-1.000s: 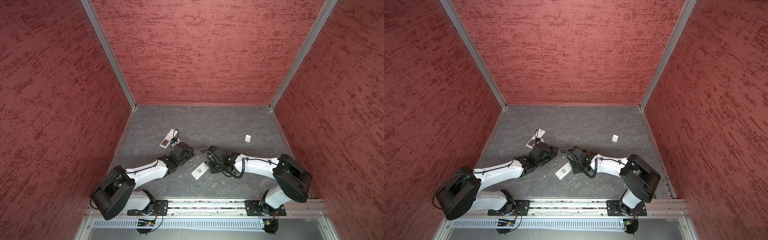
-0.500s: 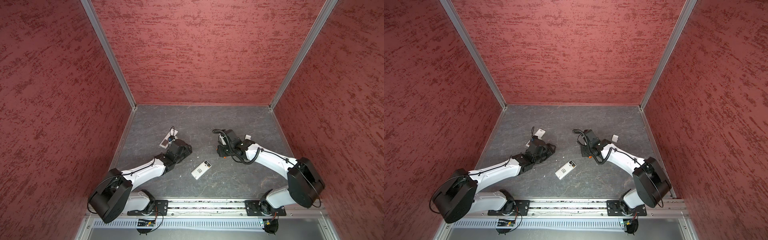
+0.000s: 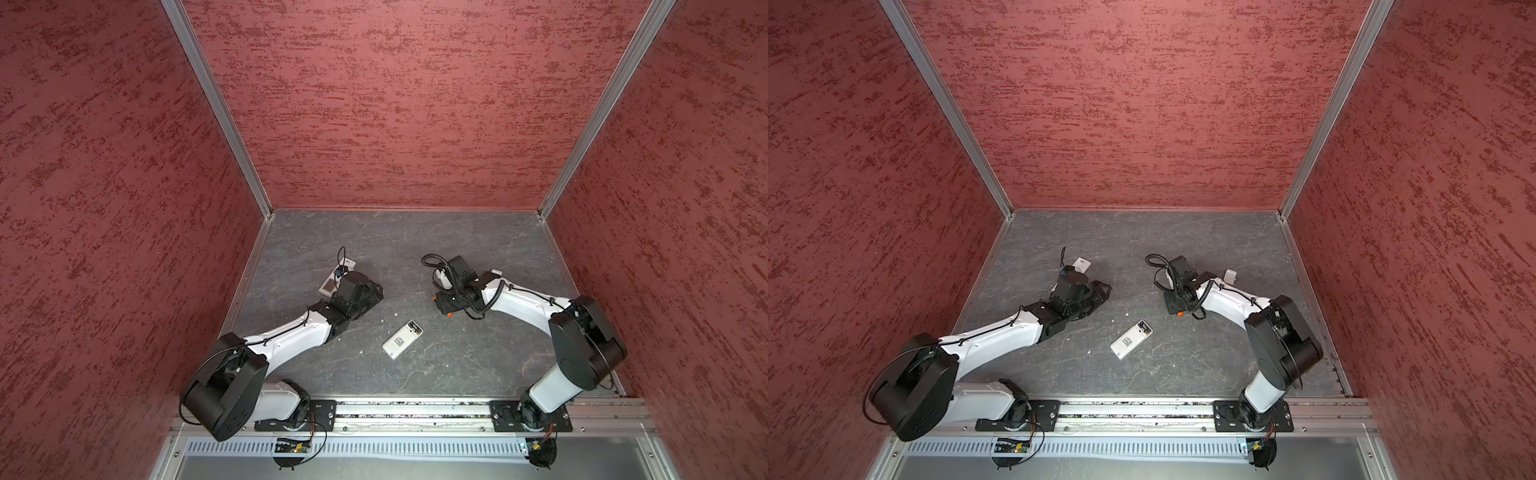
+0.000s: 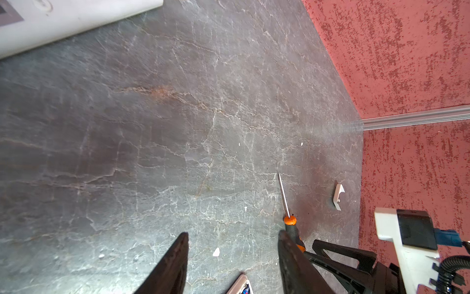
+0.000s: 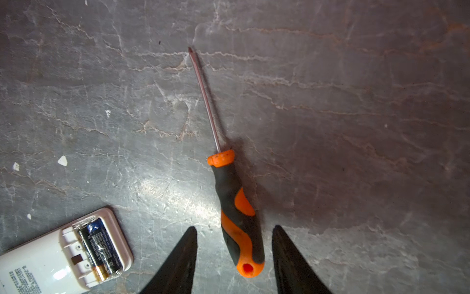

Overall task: Unload the batteries from the remote control
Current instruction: 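Lower the right gripper and grasp the orange screwdriver handle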

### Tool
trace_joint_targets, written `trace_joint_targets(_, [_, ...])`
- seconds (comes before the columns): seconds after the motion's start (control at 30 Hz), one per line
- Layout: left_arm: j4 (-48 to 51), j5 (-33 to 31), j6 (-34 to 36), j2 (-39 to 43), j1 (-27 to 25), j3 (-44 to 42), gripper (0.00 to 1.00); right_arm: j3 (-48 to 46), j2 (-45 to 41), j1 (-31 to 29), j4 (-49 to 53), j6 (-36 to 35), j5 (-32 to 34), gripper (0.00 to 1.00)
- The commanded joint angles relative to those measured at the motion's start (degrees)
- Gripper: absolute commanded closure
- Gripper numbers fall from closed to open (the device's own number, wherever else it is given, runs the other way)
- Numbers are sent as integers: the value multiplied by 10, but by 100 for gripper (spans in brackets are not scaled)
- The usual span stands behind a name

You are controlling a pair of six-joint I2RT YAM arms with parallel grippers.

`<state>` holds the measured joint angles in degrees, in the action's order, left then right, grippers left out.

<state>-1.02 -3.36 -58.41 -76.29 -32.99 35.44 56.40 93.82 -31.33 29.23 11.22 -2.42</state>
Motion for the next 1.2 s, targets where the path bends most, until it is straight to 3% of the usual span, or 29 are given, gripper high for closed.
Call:
trace_joint_targets(0.0, [-6, 8, 7, -15, 4, 13, 44, 5, 11, 4, 6, -19, -16, 49])
trace_joint_targets(1.17, [-16, 17, 3, -27, 4, 20, 44, -15, 42, 5, -6, -12, -50, 55])
